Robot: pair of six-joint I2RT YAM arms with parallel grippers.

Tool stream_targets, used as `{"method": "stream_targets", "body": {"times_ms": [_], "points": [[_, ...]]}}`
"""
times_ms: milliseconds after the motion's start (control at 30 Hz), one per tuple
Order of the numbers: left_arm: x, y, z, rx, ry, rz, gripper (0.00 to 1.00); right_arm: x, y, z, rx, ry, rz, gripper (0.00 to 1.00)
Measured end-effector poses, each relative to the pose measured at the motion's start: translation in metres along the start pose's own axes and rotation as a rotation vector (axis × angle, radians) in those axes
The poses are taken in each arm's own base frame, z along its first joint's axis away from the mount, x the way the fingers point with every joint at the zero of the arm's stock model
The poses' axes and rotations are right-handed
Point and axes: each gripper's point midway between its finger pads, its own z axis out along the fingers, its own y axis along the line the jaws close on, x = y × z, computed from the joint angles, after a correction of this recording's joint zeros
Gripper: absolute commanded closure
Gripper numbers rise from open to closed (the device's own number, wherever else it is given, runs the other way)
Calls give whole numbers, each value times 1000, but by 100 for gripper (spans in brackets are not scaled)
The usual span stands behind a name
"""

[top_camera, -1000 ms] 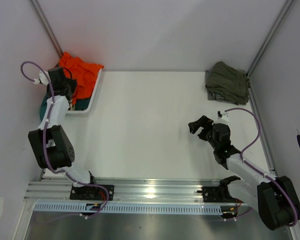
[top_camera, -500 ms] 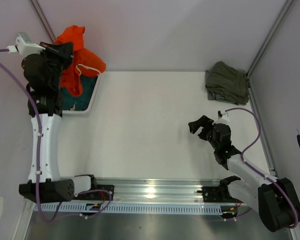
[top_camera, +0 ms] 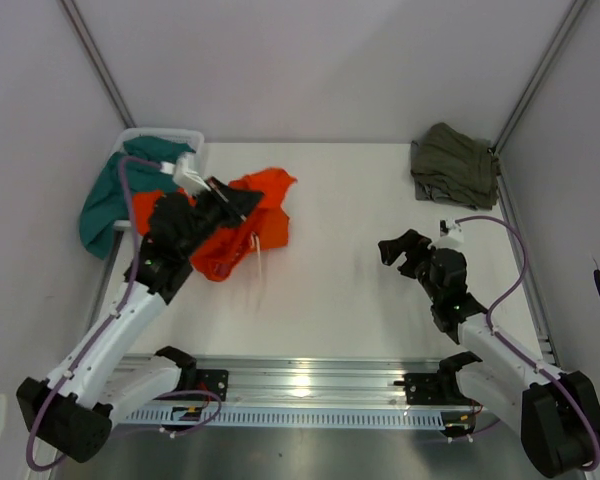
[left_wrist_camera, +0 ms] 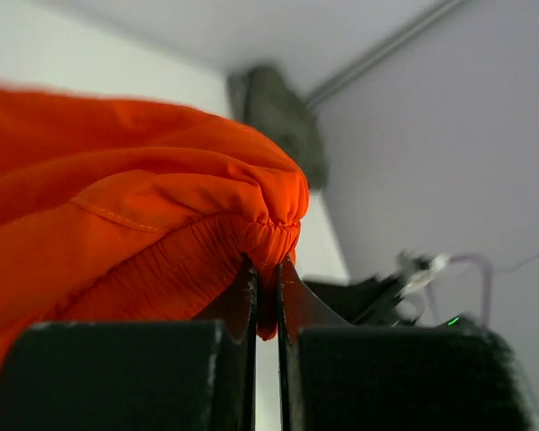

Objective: Fold and stack the shorts
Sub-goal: Move the shorts to the center of the board

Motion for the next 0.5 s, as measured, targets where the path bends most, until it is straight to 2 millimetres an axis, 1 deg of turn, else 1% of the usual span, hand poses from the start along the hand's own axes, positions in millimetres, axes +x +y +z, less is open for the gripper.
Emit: {"method": "stream_targets", "body": {"times_ms": [67, 100, 133, 167, 233, 300, 367, 467, 500], "points": [[55, 29, 4, -58, 112, -7, 100, -1, 1, -1, -8, -3, -2, 1], [79, 41, 5, -86, 156, -7, 100, -1, 2, -2, -15, -5, -3, 1], [98, 52, 4, -114, 196, -4, 100, 0, 3, -3, -23, -4, -5, 1], [122, 64, 4, -144, 243, 2, 100, 0, 4, -4, -30, -3, -8, 1], [152, 78, 6, -182, 300, 17, 100, 0, 7, -4, -44, -1, -13, 1], [174, 85, 12, -201, 342, 31, 100, 1, 11, -5, -63, 4, -18, 1], [190, 92, 21, -217, 365, 41, 100, 2, 17, -5, -93, 12, -19, 2], [203, 98, 26, -233, 383, 51, 100, 9, 27, -3, -149, 46, -21, 5], [204, 100, 27, -241, 381, 53, 100, 17, 30, 0, -172, 78, -22, 5]]}}
